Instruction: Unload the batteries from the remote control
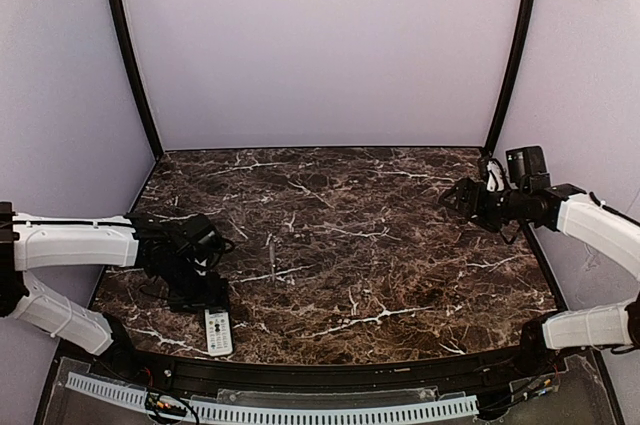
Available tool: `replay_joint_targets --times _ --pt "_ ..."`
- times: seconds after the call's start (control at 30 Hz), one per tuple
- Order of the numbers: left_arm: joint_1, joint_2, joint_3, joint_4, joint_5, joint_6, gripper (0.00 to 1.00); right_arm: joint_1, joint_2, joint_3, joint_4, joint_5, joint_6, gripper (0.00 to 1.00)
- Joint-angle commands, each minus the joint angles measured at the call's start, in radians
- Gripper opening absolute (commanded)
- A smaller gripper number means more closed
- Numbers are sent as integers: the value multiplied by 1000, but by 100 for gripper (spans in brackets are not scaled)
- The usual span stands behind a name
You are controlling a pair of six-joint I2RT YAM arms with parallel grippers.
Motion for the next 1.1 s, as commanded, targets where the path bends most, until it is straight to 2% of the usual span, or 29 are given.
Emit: replay_joint_targets --times 0.0,0.47,0.53,0.67,0.9,1.07 --pt "-18 24 -10 11 -20 -22 77 9 20 -13 15 12 4 99" --pt "-66 146 20 29 -27 -41 65 9 52 -20 24 18 -9 99" --pt "-71 157 29 32 -55 -41 61 10 52 -22 23 18 -11 99" --pt "-76 160 45 43 -65 -44 46 10 51 -23 20 18 -14 99" --pt "-77 85 68 99 -76 -13 26 10 22 -20 4 10 -18 98" --pt "-77 41 98 132 -87 38 3 10 -1 -22 4 -7 -15 99"
